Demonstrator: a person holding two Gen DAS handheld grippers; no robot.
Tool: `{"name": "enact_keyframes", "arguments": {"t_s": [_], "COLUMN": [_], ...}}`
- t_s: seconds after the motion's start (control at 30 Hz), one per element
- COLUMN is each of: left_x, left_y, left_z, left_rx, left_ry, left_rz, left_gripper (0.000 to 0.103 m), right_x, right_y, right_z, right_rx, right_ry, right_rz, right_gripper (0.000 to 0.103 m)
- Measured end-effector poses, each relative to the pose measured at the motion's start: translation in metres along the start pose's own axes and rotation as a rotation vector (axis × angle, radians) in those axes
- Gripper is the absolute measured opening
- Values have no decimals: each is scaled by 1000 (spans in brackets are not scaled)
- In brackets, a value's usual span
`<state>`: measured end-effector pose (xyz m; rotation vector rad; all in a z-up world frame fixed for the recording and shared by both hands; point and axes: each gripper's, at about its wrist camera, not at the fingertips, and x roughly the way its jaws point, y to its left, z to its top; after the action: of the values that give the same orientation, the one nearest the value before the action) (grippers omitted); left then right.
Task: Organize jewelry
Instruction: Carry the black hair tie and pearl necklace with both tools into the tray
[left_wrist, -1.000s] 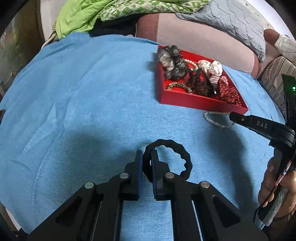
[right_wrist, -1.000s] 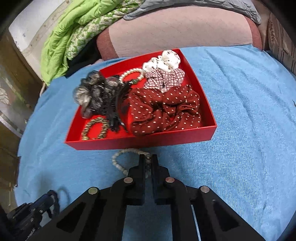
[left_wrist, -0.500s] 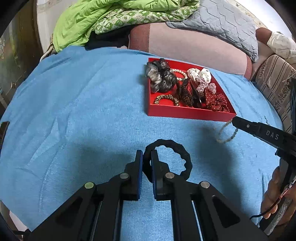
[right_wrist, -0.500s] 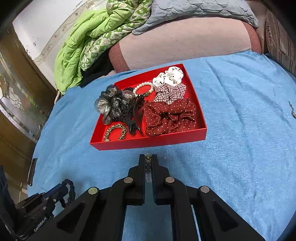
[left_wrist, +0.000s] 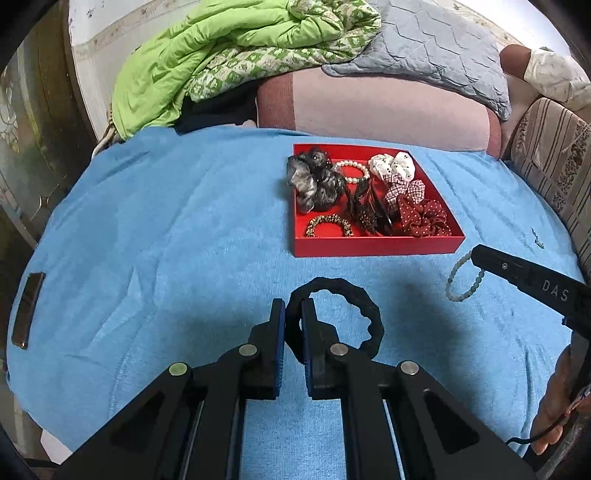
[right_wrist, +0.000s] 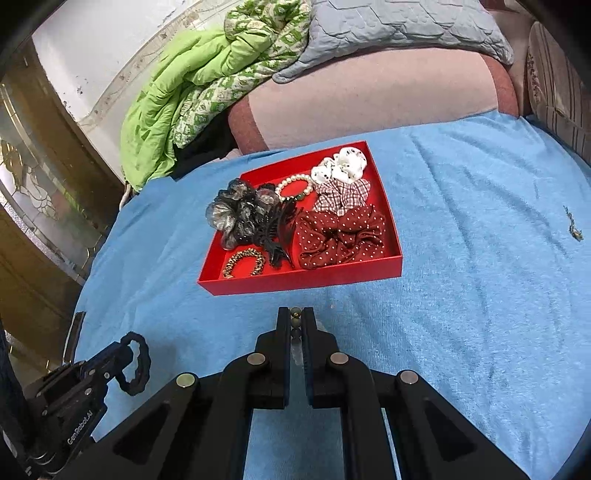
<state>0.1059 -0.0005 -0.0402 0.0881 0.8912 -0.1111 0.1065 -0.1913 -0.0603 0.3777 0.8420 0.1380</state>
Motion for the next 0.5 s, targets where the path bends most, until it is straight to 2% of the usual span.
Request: {"name": "enact_keyframes", "arguments": {"t_s": [0.5], "left_x": [-15], "left_y": [-11], "left_z": [14], "left_rx": [25], "left_ry": [-31], "left_rz": [3], "left_gripper": [8], "right_x": [-23], "right_y": [14], "right_z": [6], "right_rx": [-41], "right_ry": [-30], "right_rz": [11], "right_gripper": [6]}}
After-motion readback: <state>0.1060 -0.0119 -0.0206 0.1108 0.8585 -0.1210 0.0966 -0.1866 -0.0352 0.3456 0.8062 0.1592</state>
